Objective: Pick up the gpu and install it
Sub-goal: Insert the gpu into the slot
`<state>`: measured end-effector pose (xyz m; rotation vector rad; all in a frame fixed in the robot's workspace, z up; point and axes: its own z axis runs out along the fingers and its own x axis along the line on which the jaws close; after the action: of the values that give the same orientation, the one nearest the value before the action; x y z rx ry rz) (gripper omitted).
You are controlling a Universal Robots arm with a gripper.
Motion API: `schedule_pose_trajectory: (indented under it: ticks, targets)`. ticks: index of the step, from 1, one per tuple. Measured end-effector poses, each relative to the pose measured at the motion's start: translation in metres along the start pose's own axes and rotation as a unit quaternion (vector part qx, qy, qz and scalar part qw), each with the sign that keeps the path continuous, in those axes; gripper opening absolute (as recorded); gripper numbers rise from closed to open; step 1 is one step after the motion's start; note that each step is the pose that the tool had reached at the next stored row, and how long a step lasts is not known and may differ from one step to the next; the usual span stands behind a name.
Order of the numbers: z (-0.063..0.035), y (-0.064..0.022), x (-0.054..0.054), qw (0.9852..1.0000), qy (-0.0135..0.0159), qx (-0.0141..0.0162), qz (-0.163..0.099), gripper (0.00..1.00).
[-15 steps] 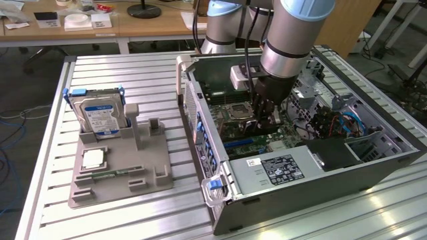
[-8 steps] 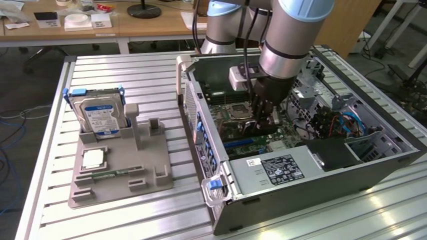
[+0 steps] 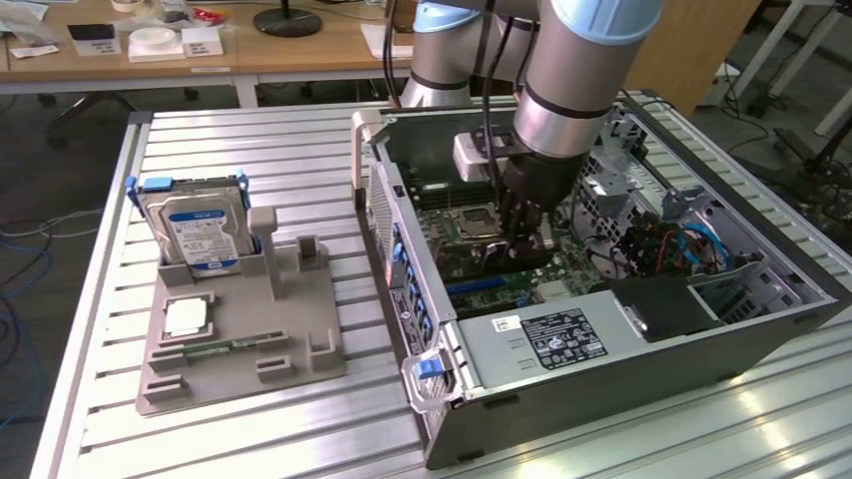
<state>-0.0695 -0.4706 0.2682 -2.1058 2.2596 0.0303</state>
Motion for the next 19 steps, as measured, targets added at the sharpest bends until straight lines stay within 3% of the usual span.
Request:
schedule_pose_trajectory:
  ticks: [19]
  targets:
    - [0.0046,0.0061,0.0007,1.0000,0.0001,0.0000,0.000,0.27]
